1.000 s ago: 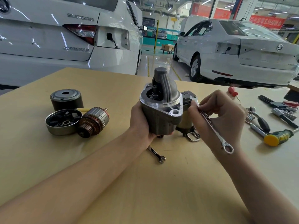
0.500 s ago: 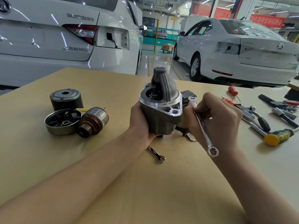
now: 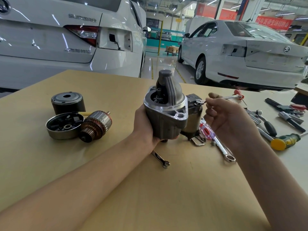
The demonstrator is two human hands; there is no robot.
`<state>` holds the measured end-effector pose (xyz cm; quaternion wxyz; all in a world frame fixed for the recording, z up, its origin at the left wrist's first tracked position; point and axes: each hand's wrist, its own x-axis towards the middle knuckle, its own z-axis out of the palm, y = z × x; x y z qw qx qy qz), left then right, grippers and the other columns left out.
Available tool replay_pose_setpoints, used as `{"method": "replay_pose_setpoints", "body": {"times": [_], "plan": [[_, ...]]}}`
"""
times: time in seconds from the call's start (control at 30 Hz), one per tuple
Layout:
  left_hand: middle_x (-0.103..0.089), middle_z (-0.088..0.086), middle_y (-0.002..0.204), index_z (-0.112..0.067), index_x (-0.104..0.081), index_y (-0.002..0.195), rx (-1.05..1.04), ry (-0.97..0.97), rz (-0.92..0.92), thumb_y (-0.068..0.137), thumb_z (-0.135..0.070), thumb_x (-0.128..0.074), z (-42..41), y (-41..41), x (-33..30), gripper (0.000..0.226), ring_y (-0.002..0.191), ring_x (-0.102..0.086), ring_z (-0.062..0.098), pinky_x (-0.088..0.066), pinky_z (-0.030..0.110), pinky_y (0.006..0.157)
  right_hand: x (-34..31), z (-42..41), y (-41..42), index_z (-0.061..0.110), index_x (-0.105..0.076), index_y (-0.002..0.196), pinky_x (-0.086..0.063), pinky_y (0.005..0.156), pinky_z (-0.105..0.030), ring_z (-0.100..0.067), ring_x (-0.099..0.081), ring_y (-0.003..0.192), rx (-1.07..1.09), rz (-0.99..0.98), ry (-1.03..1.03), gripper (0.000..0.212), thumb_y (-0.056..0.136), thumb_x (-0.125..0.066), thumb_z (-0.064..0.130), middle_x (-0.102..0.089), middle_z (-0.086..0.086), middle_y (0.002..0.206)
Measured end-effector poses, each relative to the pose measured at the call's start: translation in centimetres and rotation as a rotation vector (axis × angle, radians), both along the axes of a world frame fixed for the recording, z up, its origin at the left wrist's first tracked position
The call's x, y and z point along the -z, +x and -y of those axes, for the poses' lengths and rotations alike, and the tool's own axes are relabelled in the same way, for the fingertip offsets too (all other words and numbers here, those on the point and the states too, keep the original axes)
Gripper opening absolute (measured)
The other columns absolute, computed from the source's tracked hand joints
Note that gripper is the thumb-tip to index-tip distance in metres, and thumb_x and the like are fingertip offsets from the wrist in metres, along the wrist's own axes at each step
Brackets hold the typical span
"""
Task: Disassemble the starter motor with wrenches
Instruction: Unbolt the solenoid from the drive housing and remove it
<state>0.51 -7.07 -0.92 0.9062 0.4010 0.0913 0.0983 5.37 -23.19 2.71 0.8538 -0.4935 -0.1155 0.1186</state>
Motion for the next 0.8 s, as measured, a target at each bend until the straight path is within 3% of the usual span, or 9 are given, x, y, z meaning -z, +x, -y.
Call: {"method": "replay_pose_setpoints", "body": {"times": [0.13, 0.23, 0.37, 0.43, 0.5, 0.57, 0.7, 0.8], "plan": [[-0.075, 0.004, 0.082, -0.015, -0.071, 0.099, -0.002, 0.002, 0.008, 0.097, -0.036, -0.037, -0.1, 0.1, 0.2, 0.04, 0.066, -0.072, 0.018, -0.06, 0.03, 0.058, -0.1, 0.1, -0.1, 0.009, -0.056, 0.079, -0.044, 0.045, -0.016, -0.006, -0.05, 0.046, 0.047, 0.051, 0.118, 0.016, 0.092, -0.049, 0.002, -0.055, -0.001, 0.06], [-0.075, 0.004, 0.08, -0.015, -0.07, 0.099, 0.011, 0.007, 0.003, 0.096, -0.038, -0.037, -0.1, 0.1, 0.2, 0.041, 0.063, -0.071, 0.019, -0.058, 0.03, 0.052, -0.3, 0.3, -0.5, 0.018, -0.063, 0.062, -0.047, 0.048, -0.019, -0.01, -0.057, 0.048, 0.127, 0.243, 0.149, 0.028, 0.086, -0.061, 0.005, -0.063, -0.004, 0.06], [-0.073, 0.003, 0.074, -0.015, -0.068, 0.098, 0.014, 0.021, 0.013, 0.096, -0.038, -0.035, -0.1, 0.1, 0.3, 0.04, 0.058, -0.069, 0.019, -0.054, 0.028, 0.048, 0.7, 0.0, -1.5, 0.024, -0.054, 0.061, -0.047, 0.049, -0.027, -0.017, -0.059, 0.047, 0.475, 0.767, -0.284, 0.032, 0.08, -0.076, 0.01, -0.062, -0.006, 0.06], [-0.073, 0.003, 0.075, -0.014, -0.068, 0.099, 0.014, 0.022, 0.019, 0.097, -0.037, -0.035, -0.1, 0.1, 0.3, 0.04, 0.059, -0.07, 0.018, -0.054, 0.027, 0.049, 1.3, -0.6, -1.8, 0.016, -0.052, 0.06, -0.043, 0.046, -0.03, -0.018, -0.054, 0.047, 0.647, 1.0, -0.52, 0.03, 0.077, -0.076, 0.009, -0.055, -0.006, 0.055], [-0.074, 0.003, 0.076, -0.014, -0.068, 0.098, 0.017, 0.018, 0.027, 0.097, -0.037, -0.035, -0.2, 0.1, 0.3, 0.041, 0.061, -0.07, 0.017, -0.054, 0.026, 0.051, 1.7, -1.1, -2.4, 0.002, -0.05, 0.056, -0.04, 0.045, -0.029, -0.018, -0.049, 0.045, 0.707, 1.157, -0.624, 0.028, 0.073, -0.072, 0.0, -0.051, -0.009, 0.049], [-0.074, 0.004, 0.077, -0.014, -0.068, 0.099, 0.015, 0.023, 0.027, 0.097, -0.038, -0.035, -0.2, 0.1, 0.3, 0.041, 0.061, -0.07, 0.018, -0.055, 0.027, 0.051, 1.8, -1.4, -2.9, -0.003, -0.049, 0.055, -0.037, 0.045, -0.023, -0.018, -0.049, 0.048, 0.702, 1.168, -0.641, 0.028, 0.071, -0.072, -0.007, -0.05, -0.01, 0.048], [-0.074, 0.005, 0.077, -0.013, -0.069, 0.1, 0.013, 0.034, 0.019, 0.097, -0.038, -0.033, -0.1, 0.1, 0.3, 0.043, 0.061, -0.07, 0.018, -0.055, 0.027, 0.049, 2.0, -1.3, -2.7, -0.006, -0.051, 0.056, -0.038, 0.045, -0.028, -0.02, -0.047, 0.045, 0.677, 1.158, -0.669, 0.027, 0.072, -0.072, -0.009, -0.052, -0.013, 0.05], [-0.074, 0.004, 0.077, -0.014, -0.069, 0.1, 0.009, 0.036, 0.014, 0.097, -0.039, -0.033, -0.1, 0.1, 0.4, 0.044, 0.06, -0.071, 0.018, -0.055, 0.028, 0.049, 1.8, -1.4, -2.7, -0.006, -0.049, 0.055, -0.036, 0.044, -0.021, -0.017, -0.046, 0.048, 0.668, 1.165, -0.656, 0.026, 0.071, -0.07, -0.01, -0.05, -0.013, 0.049]]}}
